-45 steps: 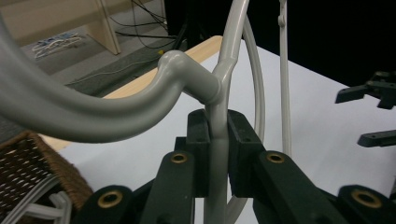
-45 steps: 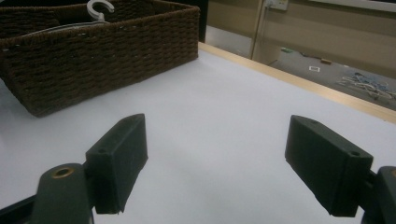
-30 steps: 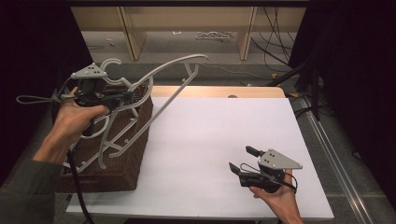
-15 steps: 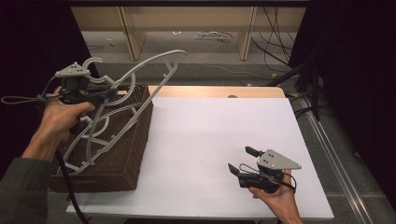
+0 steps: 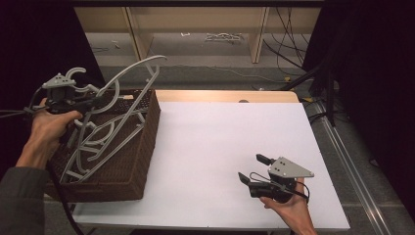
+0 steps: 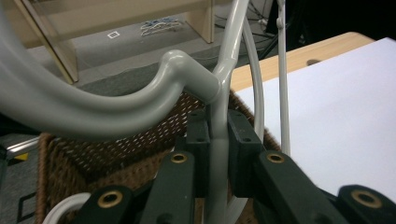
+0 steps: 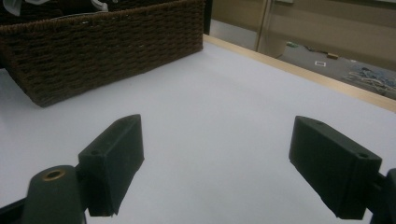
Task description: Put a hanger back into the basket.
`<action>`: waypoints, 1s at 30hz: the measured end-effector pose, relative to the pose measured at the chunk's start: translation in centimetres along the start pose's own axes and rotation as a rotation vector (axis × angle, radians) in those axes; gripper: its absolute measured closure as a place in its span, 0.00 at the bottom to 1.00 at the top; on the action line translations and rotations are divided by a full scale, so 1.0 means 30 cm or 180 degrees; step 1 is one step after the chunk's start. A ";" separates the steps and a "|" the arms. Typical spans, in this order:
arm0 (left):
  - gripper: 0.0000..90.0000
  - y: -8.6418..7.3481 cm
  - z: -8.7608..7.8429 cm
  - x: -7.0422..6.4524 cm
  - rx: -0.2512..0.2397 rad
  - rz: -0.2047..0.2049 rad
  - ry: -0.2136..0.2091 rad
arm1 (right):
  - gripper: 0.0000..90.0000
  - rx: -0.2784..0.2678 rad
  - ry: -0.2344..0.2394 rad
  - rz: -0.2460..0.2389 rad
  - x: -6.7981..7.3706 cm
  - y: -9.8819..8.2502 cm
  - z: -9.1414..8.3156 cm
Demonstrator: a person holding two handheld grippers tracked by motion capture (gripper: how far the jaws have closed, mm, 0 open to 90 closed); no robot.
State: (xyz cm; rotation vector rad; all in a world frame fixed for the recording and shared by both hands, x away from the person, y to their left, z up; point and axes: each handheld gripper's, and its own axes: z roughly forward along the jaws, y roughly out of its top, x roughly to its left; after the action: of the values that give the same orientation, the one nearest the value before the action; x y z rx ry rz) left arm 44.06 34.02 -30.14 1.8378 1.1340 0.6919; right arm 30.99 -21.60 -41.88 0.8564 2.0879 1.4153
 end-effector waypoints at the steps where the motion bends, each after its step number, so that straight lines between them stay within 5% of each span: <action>1: 0.90 -0.008 0.001 0.006 0.0010 -0.0002 0.0016 | 0.21 0.0034 0.0021 -0.0007 -0.001 0.001 -0.002; 22: 0.90 -0.165 -0.001 0.083 0.0180 0.0015 0.0150 | 0.21 0.0027 0.0028 -0.0008 0.002 -0.003 0.004; 29: 0.90 -0.208 -0.001 0.104 0.0294 0.0031 0.0212 | 0.20 0.0040 0.0046 -0.0021 0.001 -0.005 0.006; 30: 0.90 -0.213 -0.006 0.112 0.0381 0.0112 0.0220 | 0.20 0.0037 0.0044 -0.0025 0.002 -0.005 0.006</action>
State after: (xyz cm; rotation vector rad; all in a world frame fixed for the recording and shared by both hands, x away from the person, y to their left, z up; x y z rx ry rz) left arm 42.64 38.57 -35.54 1.9513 1.2134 0.7262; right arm 31.06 -21.48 -42.08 0.8444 2.1095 1.4100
